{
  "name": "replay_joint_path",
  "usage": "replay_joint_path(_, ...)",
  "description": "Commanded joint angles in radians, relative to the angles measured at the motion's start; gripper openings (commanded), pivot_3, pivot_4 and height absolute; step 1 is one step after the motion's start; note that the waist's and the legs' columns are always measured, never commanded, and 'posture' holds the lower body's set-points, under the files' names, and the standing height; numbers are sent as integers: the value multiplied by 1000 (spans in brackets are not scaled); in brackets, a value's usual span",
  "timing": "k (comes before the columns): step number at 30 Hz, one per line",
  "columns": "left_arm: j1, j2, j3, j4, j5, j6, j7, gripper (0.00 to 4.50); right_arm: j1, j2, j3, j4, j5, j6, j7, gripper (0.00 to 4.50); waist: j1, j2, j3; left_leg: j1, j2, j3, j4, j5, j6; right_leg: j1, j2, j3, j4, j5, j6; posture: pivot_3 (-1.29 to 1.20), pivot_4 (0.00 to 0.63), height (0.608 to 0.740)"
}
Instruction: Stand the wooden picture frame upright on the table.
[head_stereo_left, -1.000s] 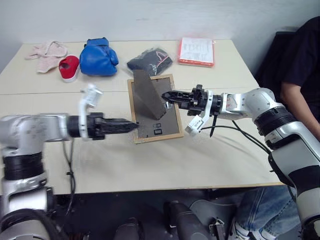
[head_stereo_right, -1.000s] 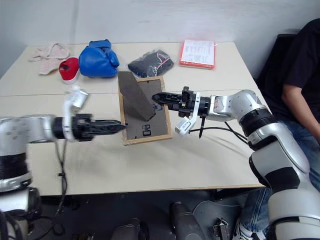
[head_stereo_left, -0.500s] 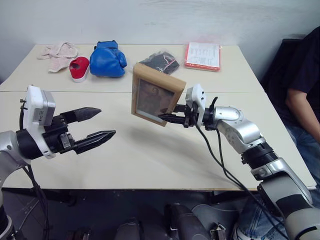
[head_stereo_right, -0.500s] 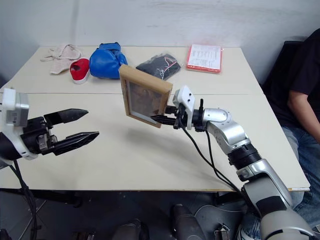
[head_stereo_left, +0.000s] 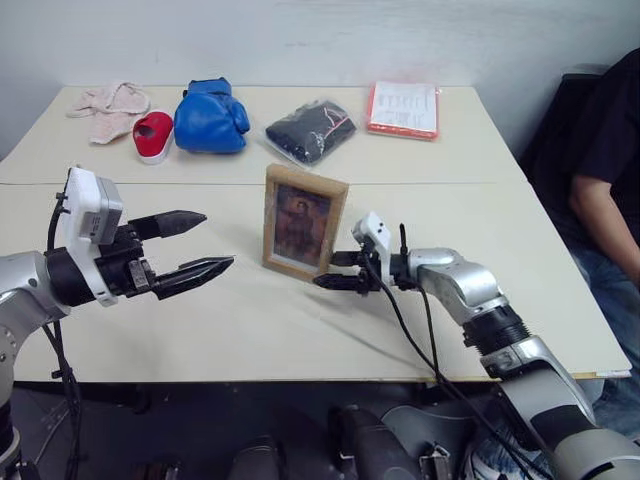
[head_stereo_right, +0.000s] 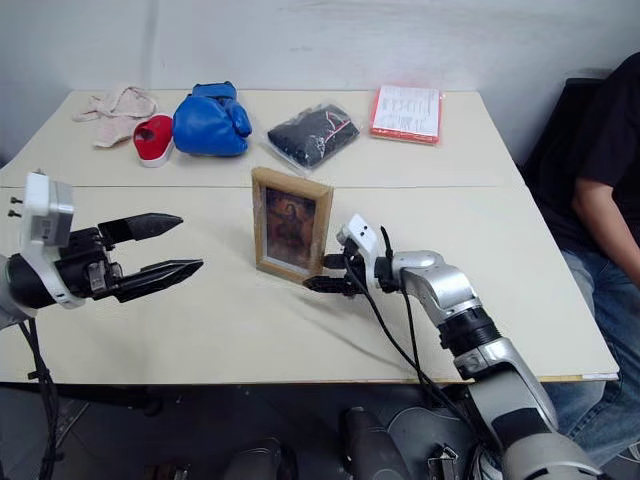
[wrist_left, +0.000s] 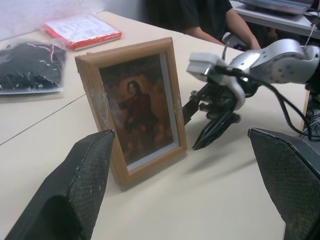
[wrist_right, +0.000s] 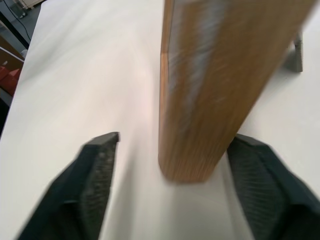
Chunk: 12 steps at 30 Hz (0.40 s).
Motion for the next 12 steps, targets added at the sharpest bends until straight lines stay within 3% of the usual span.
replay_joint_path(1,-9,31,-1,22,10,-42,-25,4500,20,-131,-130,-188,70,116,43,4471,2,0,0,0,0,0,0,0,0,0,0,0,0,0,0,0,150,740)
replay_joint_path(8,-38,85,-10,88,26,-86,-71,4500,39,-451,-355,-358,252,312,232,4471,19,1,1,-1,0,0,-2,-4,7,0,0,0,-3,0,0,0,150,740)
replay_joint_path(12,-85,120,-31,131,41,-120,-97,4500,55,-522,-407,-405,308,359,279,4471,19,0,1,0,0,0,-2,-4,8,0,1,0,-4,0,0,0,150,740)
